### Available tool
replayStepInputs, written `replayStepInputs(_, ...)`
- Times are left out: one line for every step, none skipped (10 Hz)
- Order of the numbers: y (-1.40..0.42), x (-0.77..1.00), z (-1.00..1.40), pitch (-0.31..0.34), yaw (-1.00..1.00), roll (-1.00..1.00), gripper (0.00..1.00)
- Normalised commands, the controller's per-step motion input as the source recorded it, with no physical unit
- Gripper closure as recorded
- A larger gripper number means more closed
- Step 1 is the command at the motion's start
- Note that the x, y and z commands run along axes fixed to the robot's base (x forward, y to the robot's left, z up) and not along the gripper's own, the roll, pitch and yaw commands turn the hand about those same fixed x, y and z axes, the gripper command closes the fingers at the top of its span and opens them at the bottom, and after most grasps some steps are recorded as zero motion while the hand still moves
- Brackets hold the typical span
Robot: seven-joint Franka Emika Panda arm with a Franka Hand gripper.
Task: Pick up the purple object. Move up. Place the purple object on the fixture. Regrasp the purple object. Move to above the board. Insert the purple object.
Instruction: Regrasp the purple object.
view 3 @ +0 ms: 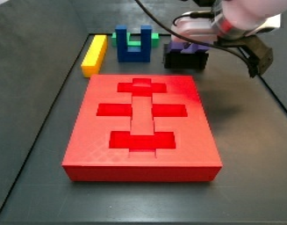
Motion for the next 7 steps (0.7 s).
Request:
replayStepInputs(0.00, -0.24, -0.35, 0.000, 0.11, -0.05, 0.00)
replayStepInputs(0.00, 0.00, 0.00, 0.000, 0.00, 0.00, 1.00)
replayStepInputs(0.00, 0.00, 0.00, 0.000, 0.00, 0.00, 1.00)
replayStepInputs(0.00, 0.00, 0.00, 0.000, 0.00, 0.00, 1.00)
replayStepInputs(0.00, 0.00, 0.00, 0.000, 0.00, 0.00, 1.00)
replayStepInputs(0.00, 0.00, 0.00, 0.000, 0.00, 0.00, 1.00)
replayStepInputs(0.00, 0.00, 0.00, 0.000, 0.00, 0.00, 1.00)
